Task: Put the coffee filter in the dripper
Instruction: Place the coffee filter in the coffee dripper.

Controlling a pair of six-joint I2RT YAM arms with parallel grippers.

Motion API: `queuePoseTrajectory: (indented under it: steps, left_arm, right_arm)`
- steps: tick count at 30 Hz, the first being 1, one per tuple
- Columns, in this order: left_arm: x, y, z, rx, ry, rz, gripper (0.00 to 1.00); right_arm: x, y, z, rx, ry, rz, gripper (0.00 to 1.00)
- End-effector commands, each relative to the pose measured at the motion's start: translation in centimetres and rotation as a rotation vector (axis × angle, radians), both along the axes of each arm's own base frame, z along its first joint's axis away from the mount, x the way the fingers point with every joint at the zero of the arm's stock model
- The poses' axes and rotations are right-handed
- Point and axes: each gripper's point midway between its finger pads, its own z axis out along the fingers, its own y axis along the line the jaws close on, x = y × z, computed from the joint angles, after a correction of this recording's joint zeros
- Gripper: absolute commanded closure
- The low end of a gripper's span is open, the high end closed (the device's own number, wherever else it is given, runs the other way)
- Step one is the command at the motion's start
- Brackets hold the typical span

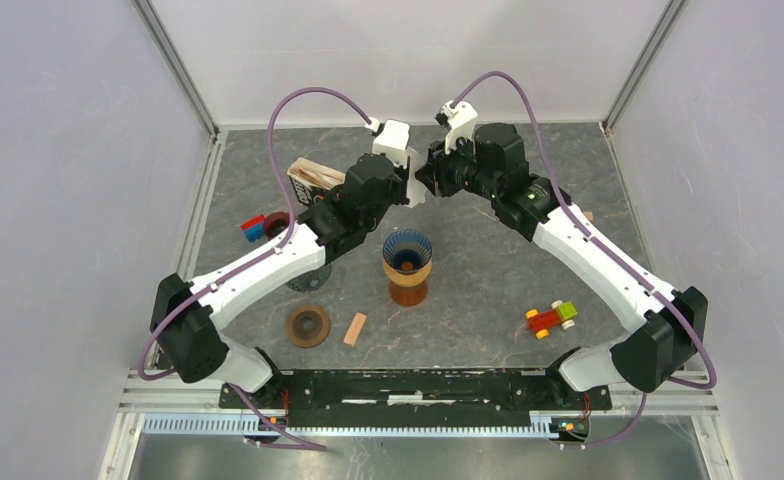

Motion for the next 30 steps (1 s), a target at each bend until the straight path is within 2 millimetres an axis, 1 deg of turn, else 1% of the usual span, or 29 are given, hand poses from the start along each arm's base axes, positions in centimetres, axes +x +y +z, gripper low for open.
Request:
queuePoseTrajectory:
  steps: [1,7,12,18,23,26,30]
  left_arm:
    - [0.6,-0.4,2.2,-0.104,-0.013,0.039,0.98]
    - [0.3,-0.7,2.1,-0.148,0.015,0.037,0.95]
    - [-0.1,-1.0,2.5,-0.185,0.036,0.030,0.93]
    - [-0.4,-1.3,2.6,-0.214,0.061,0.018,0.92]
    - [-0.6,-1.3,2.4,-0.220,0.069,0.015,0.92]
    - [-0.6,-1.0,2.4,-0.214,0.057,0.023,0.92]
    - [-0.6,-0.8,2.4,-0.212,0.051,0.024,0.93]
  right_arm:
    - [0.2,0.7,2.5,0.031,-0.055,0.023,0.66]
    - [0.3,0.9,2.5,0.026,-0.055,0.020,0.66]
    - [0.5,0.9,2.0,-0.011,-0.069,0.002,0.65]
    - [0.5,1.0,2.0,-0.052,-0.096,-0.022,0.63]
    - [1.1,0.6,1.7,-0.086,-0.108,-0.055,0.62]
    - [1.6,-0.2,1.8,-0.114,-0.130,-0.096,0.64]
    - [1.6,-0.5,1.9,-0.132,-0.150,-0.108,0.65]
